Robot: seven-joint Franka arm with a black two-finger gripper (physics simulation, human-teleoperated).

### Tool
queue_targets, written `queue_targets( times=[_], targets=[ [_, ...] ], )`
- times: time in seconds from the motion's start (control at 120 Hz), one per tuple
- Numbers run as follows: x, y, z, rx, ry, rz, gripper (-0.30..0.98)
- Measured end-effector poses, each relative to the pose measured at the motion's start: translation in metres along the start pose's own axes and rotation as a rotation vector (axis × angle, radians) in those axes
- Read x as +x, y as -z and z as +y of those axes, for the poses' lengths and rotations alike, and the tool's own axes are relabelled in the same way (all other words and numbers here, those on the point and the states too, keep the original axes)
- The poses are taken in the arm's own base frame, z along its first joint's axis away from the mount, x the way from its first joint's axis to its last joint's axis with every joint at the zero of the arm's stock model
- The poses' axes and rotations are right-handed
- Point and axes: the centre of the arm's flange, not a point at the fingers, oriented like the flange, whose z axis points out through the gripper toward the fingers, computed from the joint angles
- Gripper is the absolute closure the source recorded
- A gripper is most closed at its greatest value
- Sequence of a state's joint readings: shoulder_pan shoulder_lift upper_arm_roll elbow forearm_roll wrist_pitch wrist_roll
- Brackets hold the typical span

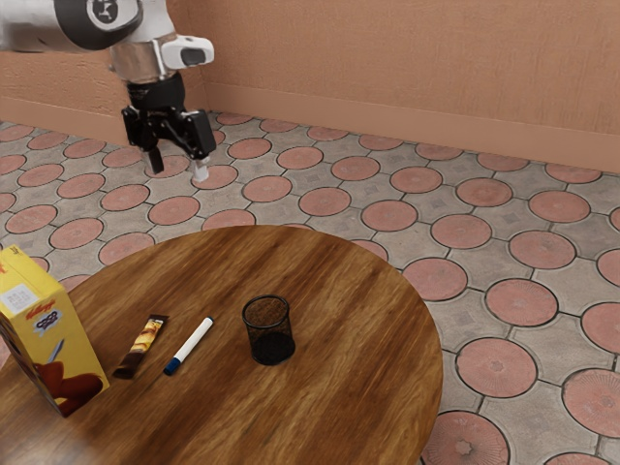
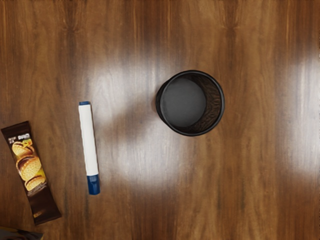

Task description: Put the marker into the pen holder.

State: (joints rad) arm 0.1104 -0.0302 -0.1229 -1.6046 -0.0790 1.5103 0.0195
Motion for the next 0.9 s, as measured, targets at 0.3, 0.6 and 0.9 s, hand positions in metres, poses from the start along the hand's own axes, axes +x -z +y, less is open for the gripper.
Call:
queue_targets(
  times=[0.3, 0.6, 0.9],
  targets=[
    [-0.026, -0.169, -0.042, 0.007, 0.133, -0.237, 0.00],
    [0.005, -0.280, -0.074, 0.049, 0.188, -0.188, 0.00],
    [0.041, -0.327, -0.070, 0.061, 0.167, -0.083, 0.21]
  ],
)
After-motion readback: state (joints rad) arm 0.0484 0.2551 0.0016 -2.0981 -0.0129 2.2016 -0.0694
